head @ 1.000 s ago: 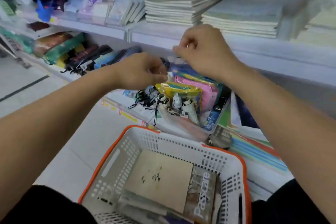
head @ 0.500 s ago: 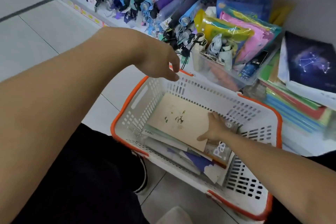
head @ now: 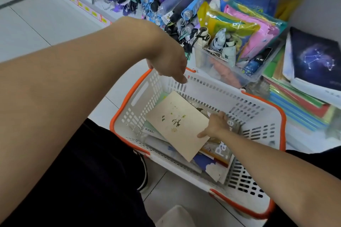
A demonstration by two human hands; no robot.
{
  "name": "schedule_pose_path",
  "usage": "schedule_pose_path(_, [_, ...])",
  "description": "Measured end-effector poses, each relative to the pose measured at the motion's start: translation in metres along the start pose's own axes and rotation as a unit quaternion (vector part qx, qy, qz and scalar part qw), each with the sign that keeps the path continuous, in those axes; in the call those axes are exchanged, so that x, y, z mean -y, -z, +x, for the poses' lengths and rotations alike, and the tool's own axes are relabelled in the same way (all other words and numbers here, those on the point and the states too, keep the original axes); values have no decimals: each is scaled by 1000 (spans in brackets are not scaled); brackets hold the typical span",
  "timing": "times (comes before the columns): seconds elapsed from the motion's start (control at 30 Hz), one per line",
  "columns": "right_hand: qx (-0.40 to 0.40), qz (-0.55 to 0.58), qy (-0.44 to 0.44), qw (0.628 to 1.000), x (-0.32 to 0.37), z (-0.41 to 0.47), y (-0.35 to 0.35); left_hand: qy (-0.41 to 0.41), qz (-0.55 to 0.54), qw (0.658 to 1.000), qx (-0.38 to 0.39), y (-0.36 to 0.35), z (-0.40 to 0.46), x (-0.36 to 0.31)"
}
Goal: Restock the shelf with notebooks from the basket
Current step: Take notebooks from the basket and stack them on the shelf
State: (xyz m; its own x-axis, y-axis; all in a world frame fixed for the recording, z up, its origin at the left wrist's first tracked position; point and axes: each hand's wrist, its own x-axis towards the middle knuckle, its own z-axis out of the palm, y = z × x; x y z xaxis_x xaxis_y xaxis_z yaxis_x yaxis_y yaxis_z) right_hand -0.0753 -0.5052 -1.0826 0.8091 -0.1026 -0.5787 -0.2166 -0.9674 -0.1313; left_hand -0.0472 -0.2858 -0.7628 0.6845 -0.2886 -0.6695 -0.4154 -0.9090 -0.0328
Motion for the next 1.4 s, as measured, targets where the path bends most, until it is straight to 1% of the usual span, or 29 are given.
schedule_pose_path(0.03, [24,39,13,999,0,2,2,3,-2,1000,5,0,1,0])
schedule_pose_path(0.07, [62,113,28,991,0,3,8,7,-5,1000,8,0,1,2])
schedule_pose_path(0.1, [113,205,41,971,-1,4,18,13,-9,1000,10,0,1,3])
schedule_pose_path(0.13, [172,289,50,940,-2,3,32,21,-14,1000,10,1,2,6])
schedule_pose_path(0.17, [220,351,70,907,-3,4,50,31,-21,999,6,1,2,9])
schedule_pose_path(0.23, [265,445,119,847,-9,4,87,62,-46,997,-11,3,4,18])
schedule_pose_path(0.3, [273,538,148,784,-12,1,116,116,-104,988,2,7,4,27])
schedule_pose_path(0.4, [272,659,187,676,-10,-10,128,203,-172,960,91,11,-2,30])
schedule_pose_path(0.47, [265,712,218,613,-2,-19,126,236,-194,943,130,12,-7,32])
schedule_pose_path(0.5, [260,731,222,591,5,-22,124,244,-207,938,130,12,-9,32])
schedule_pose_path(0.53, [258,744,218,576,13,-25,123,241,-225,937,114,11,-9,33])
schedule_pose_path(0.6, [264,753,218,562,30,-31,122,189,-282,939,51,9,-8,34])
schedule_pose_path(0.63, [271,752,227,557,39,-33,123,148,-335,930,4,8,-7,33])
schedule_pose_path(0.67, [277,746,232,559,46,-34,123,107,-403,908,-49,8,-7,31])
schedule_pose_path(0.7, [287,730,230,575,52,-34,124,84,-467,874,-102,7,-4,30])
schedule_pose_path(0.73, [299,694,223,616,57,-31,122,87,-501,849,-145,7,-2,28])
schedule_pose_path(0.77, [306,626,215,685,60,-29,120,110,-490,846,-178,8,0,27])
schedule_pose_path(0.8, [290,516,205,779,61,-28,116,141,-442,863,-200,9,2,27])
schedule_pose_path(0.83, [240,375,186,876,57,-24,108,163,-383,884,-211,10,3,26])
schedule_pose_path(0.87, [160,227,163,947,48,-18,98,175,-330,902,-215,10,2,25])
schedule_pose_path(0.9, [83,101,135,982,33,-13,86,183,-286,916,-213,11,1,25])
schedule_pose_path(0.93, [41,28,101,994,16,-10,73,186,-249,928,-207,12,-1,25])
schedule_pose_path(0.97, [34,-7,71,997,-3,-11,60,187,-217,937,-199,12,-2,25])
schedule_pose_path(1.03, [62,-23,22,998,-32,-13,39,182,-173,951,-181,11,-5,28])
schedule_pose_path(1.13, [56,-11,-55,997,-53,-8,23,179,-150,958,-165,10,-8,31])
schedule_pose_path(1.3, [83,-9,-90,992,-58,-2,15,173,-169,958,-157,12,-9,26])
schedule_pose_path(1.4, [78,14,-74,994,-57,1,15,174,-159,958,-162,11,-9,27])
